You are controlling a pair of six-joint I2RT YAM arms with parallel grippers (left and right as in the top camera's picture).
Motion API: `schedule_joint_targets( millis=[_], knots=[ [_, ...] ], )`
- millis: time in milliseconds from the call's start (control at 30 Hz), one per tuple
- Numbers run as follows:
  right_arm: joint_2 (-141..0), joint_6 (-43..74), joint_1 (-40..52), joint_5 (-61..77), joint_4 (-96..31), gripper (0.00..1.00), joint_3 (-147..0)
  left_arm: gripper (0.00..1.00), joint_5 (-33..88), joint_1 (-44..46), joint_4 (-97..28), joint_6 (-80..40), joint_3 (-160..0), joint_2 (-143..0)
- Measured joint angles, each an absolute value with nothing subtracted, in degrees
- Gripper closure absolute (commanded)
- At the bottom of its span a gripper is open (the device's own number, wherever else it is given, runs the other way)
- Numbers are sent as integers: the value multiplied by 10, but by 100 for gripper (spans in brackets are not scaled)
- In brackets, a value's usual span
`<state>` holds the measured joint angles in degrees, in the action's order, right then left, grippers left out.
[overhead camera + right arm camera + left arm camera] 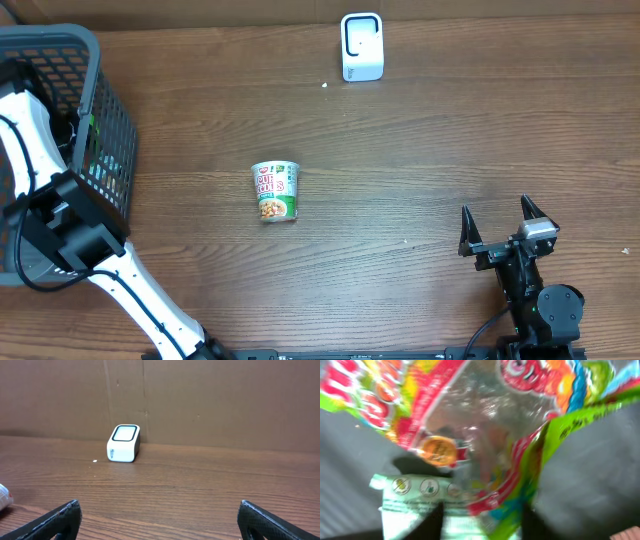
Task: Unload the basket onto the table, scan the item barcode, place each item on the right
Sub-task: 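Grasp the Haribo gummy bag with the left gripper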
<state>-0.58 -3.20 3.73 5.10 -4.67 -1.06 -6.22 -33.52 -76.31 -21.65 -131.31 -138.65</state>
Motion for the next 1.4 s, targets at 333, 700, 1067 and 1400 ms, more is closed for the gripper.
schedule_joint_targets(
  millis=[333, 700, 1067, 1400],
  knots=[
    [-6, -32, 37, 51, -46, 0, -11, 0, -51, -388, -740, -326, -1327, -1382],
    [-6, -32, 37, 51, -46, 0, -11, 0, -50, -417, -647, -417, -1327, -1390],
    [-6, -32, 37, 51, -46, 0, -11, 5, -64, -396, -631, -411, -1357, -1470],
    [-6, -32, 37, 51, -46, 0, -11, 96, -58, -376, -651, -357, -1375, -1477]
  ],
)
